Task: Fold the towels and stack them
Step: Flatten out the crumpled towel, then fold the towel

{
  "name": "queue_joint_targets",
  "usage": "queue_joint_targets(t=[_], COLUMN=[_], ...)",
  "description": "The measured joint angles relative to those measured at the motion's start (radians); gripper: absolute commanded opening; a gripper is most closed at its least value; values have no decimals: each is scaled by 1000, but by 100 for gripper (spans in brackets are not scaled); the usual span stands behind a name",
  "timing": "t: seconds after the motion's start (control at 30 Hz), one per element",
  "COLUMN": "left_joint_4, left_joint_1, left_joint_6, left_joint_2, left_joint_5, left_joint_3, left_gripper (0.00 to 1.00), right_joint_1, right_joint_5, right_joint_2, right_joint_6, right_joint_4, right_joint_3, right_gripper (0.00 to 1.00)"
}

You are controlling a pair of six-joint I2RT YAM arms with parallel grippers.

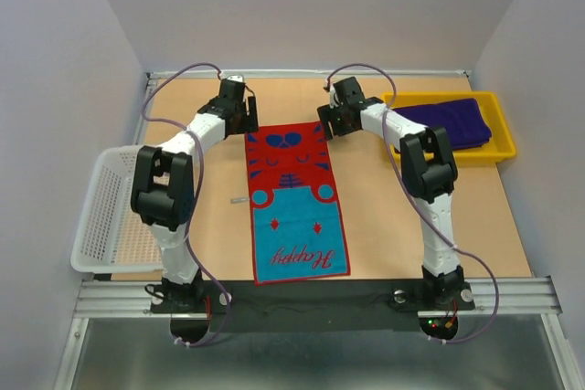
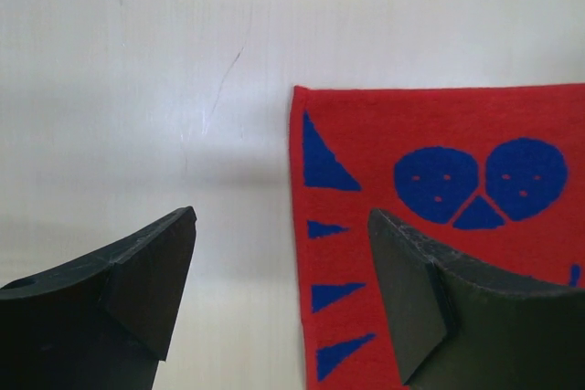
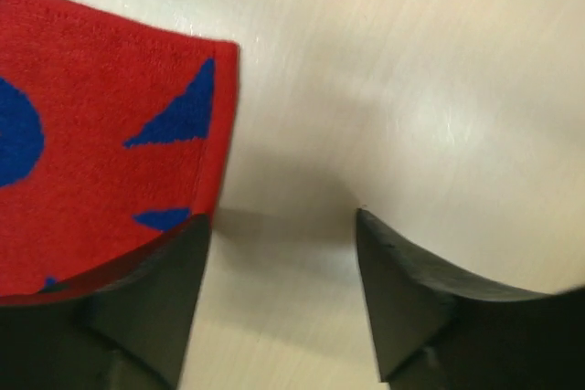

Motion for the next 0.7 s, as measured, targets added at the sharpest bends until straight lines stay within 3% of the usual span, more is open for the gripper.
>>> queue_joint_targets(t=[0.23,0.7], left_joint_4=[-20,-14], left_joint_1=[22,23], left_joint_6=[6,5], left_joint_2=[115,140], left_joint_5=[23,31], left_joint_3=[47,76], left_gripper=[81,75], right_joint_1=[-11,-10], right_joint_5=[-63,-123], right_joint_2=[106,187], right_joint_6=[-25,-36], right_joint_4=[35,106], right_joint_3=[136,220], right_gripper=[60,52])
